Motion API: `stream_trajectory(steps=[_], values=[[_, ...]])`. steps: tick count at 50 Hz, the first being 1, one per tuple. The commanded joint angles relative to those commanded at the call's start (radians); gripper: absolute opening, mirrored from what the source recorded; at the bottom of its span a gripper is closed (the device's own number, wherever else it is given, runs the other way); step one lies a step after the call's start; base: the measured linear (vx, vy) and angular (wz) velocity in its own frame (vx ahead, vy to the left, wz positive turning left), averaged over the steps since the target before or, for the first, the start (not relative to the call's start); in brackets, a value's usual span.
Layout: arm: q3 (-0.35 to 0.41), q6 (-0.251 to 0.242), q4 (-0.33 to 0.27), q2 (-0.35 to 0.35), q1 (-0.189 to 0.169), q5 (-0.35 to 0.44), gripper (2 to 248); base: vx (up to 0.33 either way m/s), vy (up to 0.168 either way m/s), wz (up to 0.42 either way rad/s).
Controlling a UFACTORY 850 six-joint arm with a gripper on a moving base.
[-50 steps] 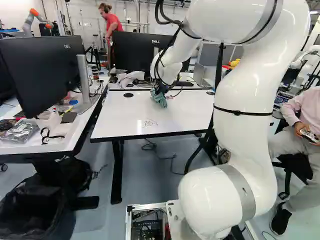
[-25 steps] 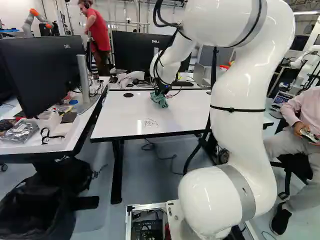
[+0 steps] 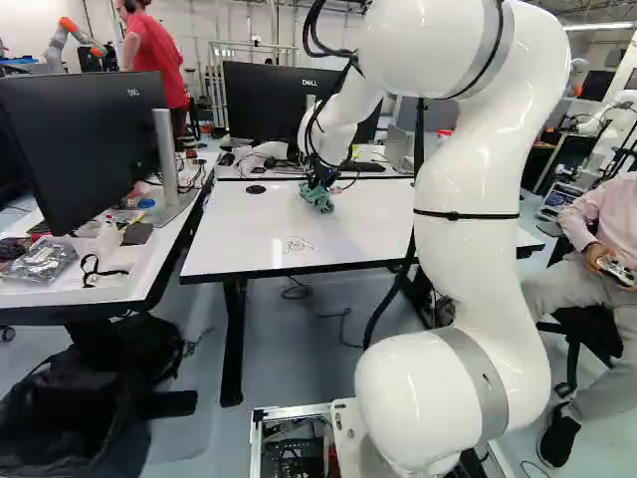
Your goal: Clean the table with the green towel
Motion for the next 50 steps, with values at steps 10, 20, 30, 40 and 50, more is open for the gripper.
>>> stream_trajectory(steps=[10, 20, 30, 40, 50], values=[[-0.005, 0.000, 0.000, -0.020, 0.000, 0.000, 47, 0.000, 0.000, 0.000], [-0.009, 0.000, 0.000, -0.035, 0.000, 0.000, 47, 0.000, 0.000, 0.000], [-0.009, 0.000, 0.000, -0.035, 0.000, 0.000, 47, 0.000, 0.000, 0.000], [-0.009, 0.000, 0.000, -0.035, 0.000, 0.000, 47, 0.000, 0.000, 0.000], [-0.009, 0.000, 0.000, -0.035, 0.000, 0.000, 47, 0.000, 0.000, 0.000]])
